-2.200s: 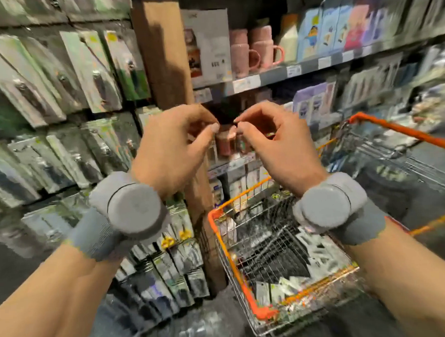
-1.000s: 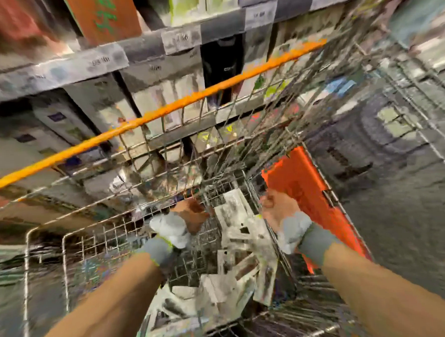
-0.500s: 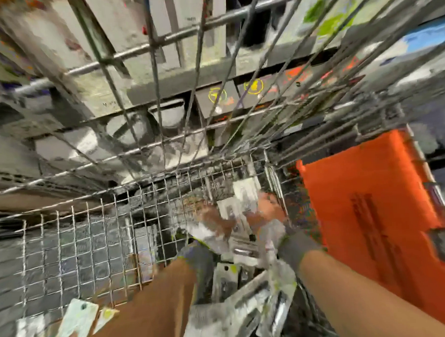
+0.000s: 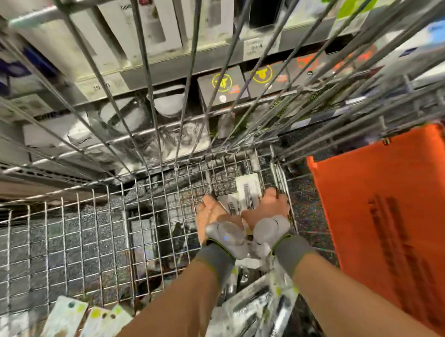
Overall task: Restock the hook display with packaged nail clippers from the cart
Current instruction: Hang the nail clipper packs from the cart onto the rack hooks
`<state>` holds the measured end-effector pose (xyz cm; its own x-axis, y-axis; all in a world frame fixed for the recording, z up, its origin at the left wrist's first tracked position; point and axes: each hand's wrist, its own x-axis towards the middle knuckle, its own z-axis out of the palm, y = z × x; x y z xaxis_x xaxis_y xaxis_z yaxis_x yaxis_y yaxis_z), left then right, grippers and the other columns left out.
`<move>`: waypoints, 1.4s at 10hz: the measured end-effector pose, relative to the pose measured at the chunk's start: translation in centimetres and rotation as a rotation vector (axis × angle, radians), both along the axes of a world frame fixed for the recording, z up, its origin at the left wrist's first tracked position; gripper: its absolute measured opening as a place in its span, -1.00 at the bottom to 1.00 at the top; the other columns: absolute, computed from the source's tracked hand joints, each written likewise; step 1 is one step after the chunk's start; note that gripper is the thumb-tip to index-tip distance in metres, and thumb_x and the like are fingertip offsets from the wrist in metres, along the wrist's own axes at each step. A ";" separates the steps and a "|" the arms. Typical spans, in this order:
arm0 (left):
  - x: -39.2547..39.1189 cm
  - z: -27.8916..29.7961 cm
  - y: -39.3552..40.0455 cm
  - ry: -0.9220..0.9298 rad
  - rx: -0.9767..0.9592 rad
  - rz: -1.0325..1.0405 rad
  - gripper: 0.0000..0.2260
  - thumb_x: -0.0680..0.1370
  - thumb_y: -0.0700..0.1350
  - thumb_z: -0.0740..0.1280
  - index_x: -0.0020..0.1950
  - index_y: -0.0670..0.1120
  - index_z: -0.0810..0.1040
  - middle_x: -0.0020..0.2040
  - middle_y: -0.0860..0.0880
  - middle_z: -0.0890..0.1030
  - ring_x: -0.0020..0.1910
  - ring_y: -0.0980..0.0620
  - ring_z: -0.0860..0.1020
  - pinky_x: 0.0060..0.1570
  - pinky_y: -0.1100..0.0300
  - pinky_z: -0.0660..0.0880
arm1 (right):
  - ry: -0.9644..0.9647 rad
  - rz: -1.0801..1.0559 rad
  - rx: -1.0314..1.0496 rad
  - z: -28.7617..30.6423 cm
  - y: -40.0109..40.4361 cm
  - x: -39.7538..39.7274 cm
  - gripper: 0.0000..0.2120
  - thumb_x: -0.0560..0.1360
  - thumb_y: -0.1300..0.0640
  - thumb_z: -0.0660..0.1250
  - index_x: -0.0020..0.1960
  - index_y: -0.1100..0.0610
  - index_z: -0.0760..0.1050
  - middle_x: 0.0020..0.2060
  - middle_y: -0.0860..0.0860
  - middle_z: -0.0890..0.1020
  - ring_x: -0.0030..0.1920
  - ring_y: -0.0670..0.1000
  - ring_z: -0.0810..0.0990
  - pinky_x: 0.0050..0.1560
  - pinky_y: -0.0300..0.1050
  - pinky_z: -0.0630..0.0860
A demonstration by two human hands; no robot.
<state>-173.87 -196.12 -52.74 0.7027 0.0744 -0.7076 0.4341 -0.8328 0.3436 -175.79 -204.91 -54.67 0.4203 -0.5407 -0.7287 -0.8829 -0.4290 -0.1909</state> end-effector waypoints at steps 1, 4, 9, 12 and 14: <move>-0.3 0.1 -0.1 -0.032 -0.085 0.013 -0.73 0.52 -0.13 0.32 0.04 -0.12 0.23 0.16 -0.23 0.49 0.14 -0.16 0.49 0.08 0.05 0.40 | -0.054 -0.035 -0.054 0.4 0.3 0.1 -0.47 0.47 0.02 0.34 0.33 0.20 0.26 0.33 0.16 0.26 0.36 0.18 0.26 0.24 -0.05 0.32; 2.1 -0.7 0.4 0.144 -0.256 0.235 -0.67 0.52 -0.14 0.32 0.26 -0.15 0.38 0.19 -0.16 0.55 0.14 -0.15 0.53 0.14 0.12 0.40 | -0.088 -0.091 0.012 0.2 0.1 0.4 -0.39 0.41 -0.02 0.46 0.34 0.13 0.29 0.31 0.16 0.37 0.33 0.22 0.31 0.29 0.09 0.37; 1.5 1.3 2.3 0.240 -0.779 0.599 -0.92 0.49 -0.38 0.32 -0.12 -0.23 0.51 -0.26 -0.06 0.60 -0.32 0.08 0.59 -0.10 0.19 0.51 | -0.175 -0.230 0.616 2.9 -2.5 0.1 -0.64 0.43 0.26 0.42 0.20 0.30 0.48 0.14 0.22 0.59 0.13 0.19 0.57 0.17 0.08 0.52; 4.4 2.9 1.2 0.272 -0.939 0.602 -0.83 0.49 -0.41 0.30 -0.20 -0.17 0.46 -0.40 -0.05 0.60 -0.41 0.06 0.57 -0.36 0.24 0.48 | -0.187 -0.251 0.967 5.5 -2.5 1.0 -0.79 0.56 0.30 0.24 0.18 0.23 0.50 0.24 0.06 0.53 0.05 -0.13 0.58 0.19 -0.17 0.48; 4.6 1.1 1.8 0.181 -0.911 0.710 -0.84 0.58 -0.31 0.22 -0.17 -0.15 0.48 -0.41 0.03 0.60 -0.41 0.13 0.57 -0.32 0.29 0.53 | -0.325 -0.384 0.847 4.7 -2.9 -0.8 -0.57 0.41 0.26 0.44 0.25 0.28 0.47 0.03 0.12 0.63 0.00 0.06 0.62 0.06 -0.06 0.56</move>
